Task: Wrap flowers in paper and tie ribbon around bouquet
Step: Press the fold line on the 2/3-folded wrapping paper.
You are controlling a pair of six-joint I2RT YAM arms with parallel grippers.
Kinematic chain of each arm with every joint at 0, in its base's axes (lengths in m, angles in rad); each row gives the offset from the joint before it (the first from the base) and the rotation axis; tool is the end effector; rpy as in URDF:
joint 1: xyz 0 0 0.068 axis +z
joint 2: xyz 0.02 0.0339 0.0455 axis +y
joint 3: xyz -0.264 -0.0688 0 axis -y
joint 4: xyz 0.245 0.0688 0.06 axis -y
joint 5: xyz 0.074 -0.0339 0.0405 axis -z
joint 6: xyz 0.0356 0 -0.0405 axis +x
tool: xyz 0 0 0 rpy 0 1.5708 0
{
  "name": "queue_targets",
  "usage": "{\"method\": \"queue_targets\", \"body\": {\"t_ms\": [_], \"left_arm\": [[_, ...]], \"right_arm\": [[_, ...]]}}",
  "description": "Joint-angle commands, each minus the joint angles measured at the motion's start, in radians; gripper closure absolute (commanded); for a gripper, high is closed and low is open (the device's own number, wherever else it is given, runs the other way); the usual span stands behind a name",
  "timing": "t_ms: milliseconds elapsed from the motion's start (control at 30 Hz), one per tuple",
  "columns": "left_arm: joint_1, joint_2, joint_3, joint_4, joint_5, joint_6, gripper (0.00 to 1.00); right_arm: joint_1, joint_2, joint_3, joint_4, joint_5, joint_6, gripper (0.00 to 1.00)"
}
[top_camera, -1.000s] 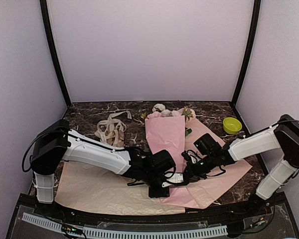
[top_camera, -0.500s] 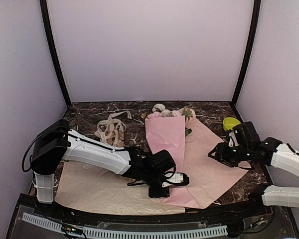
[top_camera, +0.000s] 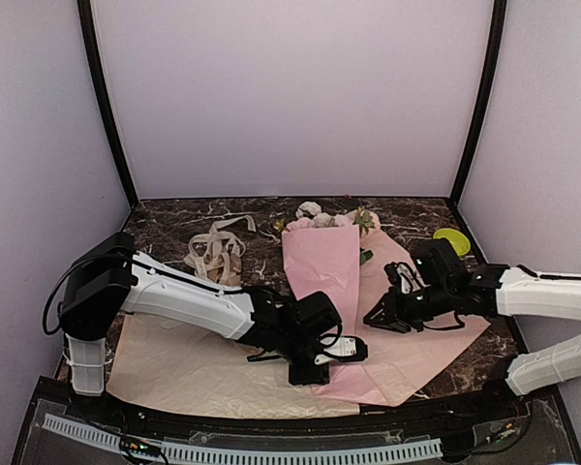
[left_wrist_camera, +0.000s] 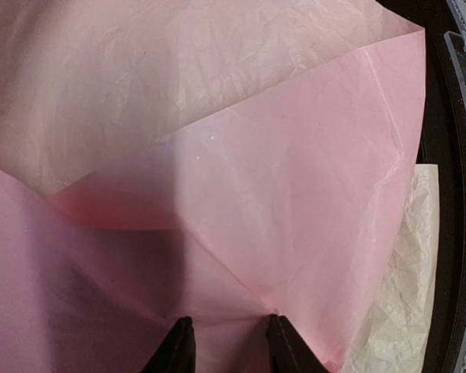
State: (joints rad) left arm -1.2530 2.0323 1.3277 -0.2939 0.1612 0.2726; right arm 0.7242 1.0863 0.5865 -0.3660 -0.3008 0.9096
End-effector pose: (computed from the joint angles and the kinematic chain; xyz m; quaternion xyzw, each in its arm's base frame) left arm 0.1265 -0.4028 0.1452 0.6771 0.6756 -0.2006 0.2118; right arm 0.1509 0.1476 0.2001 0.0344 0.9287 0.3451 0.1311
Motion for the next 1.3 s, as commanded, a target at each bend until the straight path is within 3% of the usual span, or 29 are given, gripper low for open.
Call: {"method": "queue_targets", "body": {"t_ms": [0, 200, 467, 767, 967, 1033, 1133, 1267], "left_arm": [[-0.003, 0.035, -0.013, -0.103, -0.004, -0.006, 0.66], [-0.003, 0.032, -0.012, -0.098, -0.005, -0.001, 0.66], [-0.014, -0.034, -0.039, -0.023, 0.011, 0.006, 0.66], [-0.048, -0.168, -0.058, -0.021, 0.231, 0.097, 0.73], [0.099, -0.346, -0.189, 0.177, 0.324, 0.025, 0.71], [0.161, -0.315, -0.180, 0.187, 0.236, -0.026, 0.75], [0.219, -0.208, -0.085, 0.060, 0.214, -0.052, 0.83], [0.222, -0.146, -0.072, 0.080, 0.149, -0.078, 0.83]], "right_arm": [[0.062, 0.208, 0.058, 0.393, -0.159, -0.071, 0.82], [0.073, 0.426, 0.073, 0.516, -0.174, -0.102, 0.84], [0.035, 0.563, 0.100, 0.361, -0.045, -0.172, 0.87], [0.015, 0.612, 0.135, 0.311, -0.029, -0.221, 0.89], [0.015, 0.603, 0.127, 0.298, -0.029, -0.223, 0.89], [0.015, 0.599, 0.125, 0.296, -0.028, -0.222, 0.89], [0.015, 0.596, 0.125, 0.302, -0.033, -0.219, 0.89], [0.017, 0.601, 0.130, 0.293, -0.031, -0.222, 0.90]]}}
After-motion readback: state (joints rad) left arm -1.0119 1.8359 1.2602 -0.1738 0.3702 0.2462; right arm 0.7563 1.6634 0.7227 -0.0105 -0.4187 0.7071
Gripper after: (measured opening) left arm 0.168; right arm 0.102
